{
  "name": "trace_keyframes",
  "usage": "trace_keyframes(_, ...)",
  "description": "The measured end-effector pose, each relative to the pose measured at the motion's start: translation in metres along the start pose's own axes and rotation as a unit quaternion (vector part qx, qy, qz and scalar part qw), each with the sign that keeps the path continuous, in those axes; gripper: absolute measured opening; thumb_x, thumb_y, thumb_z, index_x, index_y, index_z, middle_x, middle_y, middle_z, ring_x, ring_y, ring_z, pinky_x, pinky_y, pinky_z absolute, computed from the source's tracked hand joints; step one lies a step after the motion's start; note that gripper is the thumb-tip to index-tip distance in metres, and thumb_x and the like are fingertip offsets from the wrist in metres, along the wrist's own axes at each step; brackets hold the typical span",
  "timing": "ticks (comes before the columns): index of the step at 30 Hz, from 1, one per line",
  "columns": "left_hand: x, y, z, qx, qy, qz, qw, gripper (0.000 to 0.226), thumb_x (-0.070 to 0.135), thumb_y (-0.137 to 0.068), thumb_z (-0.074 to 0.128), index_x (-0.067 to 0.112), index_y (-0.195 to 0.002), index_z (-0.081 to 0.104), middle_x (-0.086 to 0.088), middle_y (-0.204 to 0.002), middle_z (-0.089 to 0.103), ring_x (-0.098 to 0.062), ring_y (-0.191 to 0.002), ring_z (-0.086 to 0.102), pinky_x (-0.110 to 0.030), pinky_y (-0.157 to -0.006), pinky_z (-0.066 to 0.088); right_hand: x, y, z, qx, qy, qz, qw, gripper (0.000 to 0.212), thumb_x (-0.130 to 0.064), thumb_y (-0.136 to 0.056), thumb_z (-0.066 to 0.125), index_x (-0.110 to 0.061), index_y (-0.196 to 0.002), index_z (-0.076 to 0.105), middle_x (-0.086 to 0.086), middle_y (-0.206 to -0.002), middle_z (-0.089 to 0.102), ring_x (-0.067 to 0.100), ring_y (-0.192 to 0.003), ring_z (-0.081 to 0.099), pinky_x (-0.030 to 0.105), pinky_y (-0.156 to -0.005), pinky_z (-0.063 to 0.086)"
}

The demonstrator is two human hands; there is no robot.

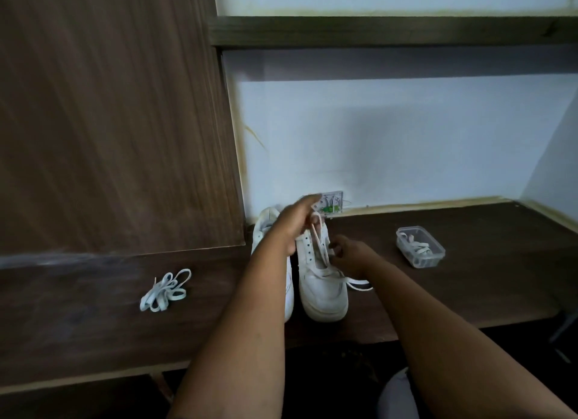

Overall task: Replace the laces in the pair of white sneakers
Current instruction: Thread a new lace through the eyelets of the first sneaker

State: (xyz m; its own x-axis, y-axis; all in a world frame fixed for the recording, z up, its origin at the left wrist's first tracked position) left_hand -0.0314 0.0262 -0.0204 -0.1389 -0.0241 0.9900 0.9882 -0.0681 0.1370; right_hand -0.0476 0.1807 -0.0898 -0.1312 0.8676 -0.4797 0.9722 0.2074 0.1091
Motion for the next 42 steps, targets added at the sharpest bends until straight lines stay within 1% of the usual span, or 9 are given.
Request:
trace_keyframes(4, 0.034, 0.01, -0.016, 0.022, 0.258, 0.062, 0.964, 0.053, 0.037, -0.088, 0.061, 0.022, -0.041, 0.043, 0.004, -0.048, 0.047, -0.007, -0.037, 0.036, -0.018, -0.04, 0.029, -0.003, -0.003, 0.0, 0.016, -0.021, 0.017, 1.0, 0.034, -0.037, -0.092, 0.051, -0.014, -0.117, 0.058, 0.008, -0.113, 0.063, 0.023, -0.1, 0.058, 0.027, -0.078, 0.042)
trace_keyframes(6, 0.041, 0.013, -0.025, 0.062, 0.272, 0.076, 0.957, 0.053, 0.038, -0.087, 0.062, 0.021, -0.042, 0.041, 0.006, -0.046, 0.044, -0.008, -0.036, 0.029, -0.018, -0.039, 0.024, -0.002, -0.006, 0.001, 0.017, -0.026, 0.017, 0.999, 0.026, -0.036, -0.093, 0.049, -0.016, -0.103, 0.061, 0.006, -0.102, 0.062, 0.02, -0.089, 0.056, 0.025, -0.071, 0.037)
trace_keyframes(8, 0.034, 0.01, -0.038, 0.151, -0.025, 0.107, 0.982, 0.045, 0.041, -0.084, 0.067, 0.016, -0.049, 0.053, 0.004, -0.049, 0.054, -0.017, -0.043, 0.047, -0.024, -0.05, 0.045, 0.001, -0.007, 0.001, 0.016, -0.033, 0.018, 0.999, 0.016, -0.034, -0.092, 0.05, -0.021, -0.088, 0.059, 0.004, -0.094, 0.062, 0.018, -0.082, 0.056, 0.026, -0.062, 0.038)
trace_keyframes(11, 0.008, 0.004, -0.03, 0.121, -0.518, 0.093, 0.842, 0.018, 0.034, -0.079, 0.073, 0.017, -0.076, 0.069, -0.001, -0.085, 0.071, -0.022, -0.081, 0.066, -0.031, -0.075, 0.055, 0.003, -0.006, 0.0, 0.02, -0.041, 0.013, 0.999, 0.014, -0.029, -0.09, 0.051, -0.022, -0.081, 0.059, 0.003, -0.087, 0.062, 0.019, -0.08, 0.058, 0.025, -0.058, 0.04)
trace_keyframes(15, -0.033, -0.007, 0.004, -0.034, -0.562, 0.079, 0.823, 0.016, 0.016, -0.08, 0.069, 0.024, -0.092, 0.075, 0.003, -0.099, 0.072, -0.017, -0.09, 0.067, -0.029, -0.083, 0.054, 0.004, -0.009, 0.001, 0.022, -0.05, 0.015, 0.998, 0.017, -0.027, -0.09, 0.051, -0.017, -0.086, 0.064, 0.004, -0.087, 0.062, 0.019, -0.08, 0.057, 0.025, -0.066, 0.038)
trace_keyframes(26, -0.048, -0.019, 0.027, -0.089, -0.654, 0.066, 0.748, 0.018, 0.016, -0.092, 0.058, 0.014, -0.105, 0.07, -0.01, -0.097, 0.067, -0.026, -0.086, 0.062, -0.033, -0.07, 0.047, 0.01, -0.014, 0.0, 0.014, -0.069, 0.017, 0.997, 0.027, -0.032, -0.09, 0.052, -0.015, -0.097, 0.072, 0.008, -0.098, 0.07, 0.023, -0.087, 0.063, 0.033, -0.077, 0.05)
trace_keyframes(37, -0.012, -0.006, -0.023, -0.089, -0.514, -0.005, 0.853, 0.029, 0.014, -0.099, 0.044, 0.003, -0.119, 0.062, -0.016, -0.129, 0.059, -0.029, -0.111, 0.057, -0.033, -0.089, 0.044, 0.007, -0.012, 0.005, 0.028, -0.074, 0.005, 0.997, 0.022, -0.026, -0.091, 0.055, -0.011, -0.093, 0.071, 0.006, -0.088, 0.066, 0.014, -0.08, 0.056, 0.021, -0.065, 0.035)
trace_keyframes(40, 0.007, 0.007, -0.047, -0.053, -0.199, 0.017, 0.978, 0.023, 0.013, -0.099, 0.046, 0.006, -0.114, 0.063, -0.017, -0.125, 0.058, -0.041, -0.124, 0.048, -0.042, -0.104, 0.041, 0.008, -0.012, 0.003, 0.035, -0.059, 0.009, 0.998, 0.026, -0.03, -0.091, 0.055, -0.01, -0.087, 0.071, 0.006, -0.083, 0.064, 0.016, -0.082, 0.057, 0.023, -0.067, 0.035)
trace_keyframes(42, 0.026, 0.018, -0.057, -0.044, 0.106, 0.09, 0.989, 0.016, 0.008, -0.095, 0.048, 0.006, -0.094, 0.063, -0.011, -0.101, 0.065, -0.037, -0.101, 0.058, -0.033, -0.084, 0.055, 0.008, -0.012, 0.001, 0.037, -0.059, 0.014, 0.997, 0.025, -0.03, -0.09, 0.055, -0.011, -0.088, 0.071, 0.005, -0.085, 0.066, 0.014, -0.081, 0.058, 0.023, -0.067, 0.038)
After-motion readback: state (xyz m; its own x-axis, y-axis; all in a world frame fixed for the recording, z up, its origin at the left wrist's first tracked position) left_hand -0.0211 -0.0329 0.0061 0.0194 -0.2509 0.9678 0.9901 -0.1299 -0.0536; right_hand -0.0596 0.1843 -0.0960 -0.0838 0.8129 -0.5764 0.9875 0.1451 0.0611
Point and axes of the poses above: each hand's wrist, its own y-axis away from the middle knuckle, its own z-axis out of the palm, x = y × z, the point moved 2 cm from there along -y, towards the middle knuckle
